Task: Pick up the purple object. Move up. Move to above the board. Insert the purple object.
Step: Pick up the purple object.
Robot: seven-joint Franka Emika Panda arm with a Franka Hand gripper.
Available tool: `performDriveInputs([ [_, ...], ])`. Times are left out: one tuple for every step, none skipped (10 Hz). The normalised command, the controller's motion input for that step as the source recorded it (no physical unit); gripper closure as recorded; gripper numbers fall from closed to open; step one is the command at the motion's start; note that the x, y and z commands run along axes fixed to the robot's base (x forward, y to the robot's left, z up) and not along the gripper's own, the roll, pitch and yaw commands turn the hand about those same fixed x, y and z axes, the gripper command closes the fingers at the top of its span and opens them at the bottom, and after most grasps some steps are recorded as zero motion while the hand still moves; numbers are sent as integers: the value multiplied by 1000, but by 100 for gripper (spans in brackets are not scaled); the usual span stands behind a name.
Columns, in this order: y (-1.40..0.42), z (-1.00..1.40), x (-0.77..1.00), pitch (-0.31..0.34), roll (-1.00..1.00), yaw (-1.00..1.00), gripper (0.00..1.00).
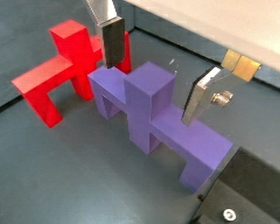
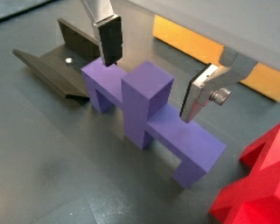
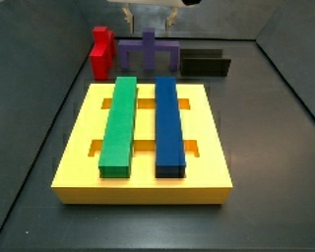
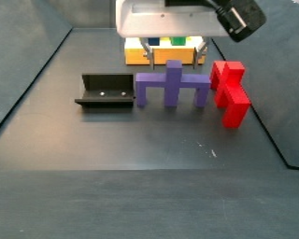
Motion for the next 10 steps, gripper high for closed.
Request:
performDriveInputs([
  [0,-140,-86,49,119,-137,0],
  [0,-117,-100,7,80,0,0],
  [0,-143,-131,0,60,0,0],
  [0,-206,0,0,43,0,0],
  [0,-183,-49,0,36,126,0],
  [0,-143,0,0,19,160,0],
  [0,-49,0,0,0,51,0],
  [0,0,-9,0,13,0,0],
  [9,0,0,0,0,6,0],
  [3,0,-31,0,0,0,0],
])
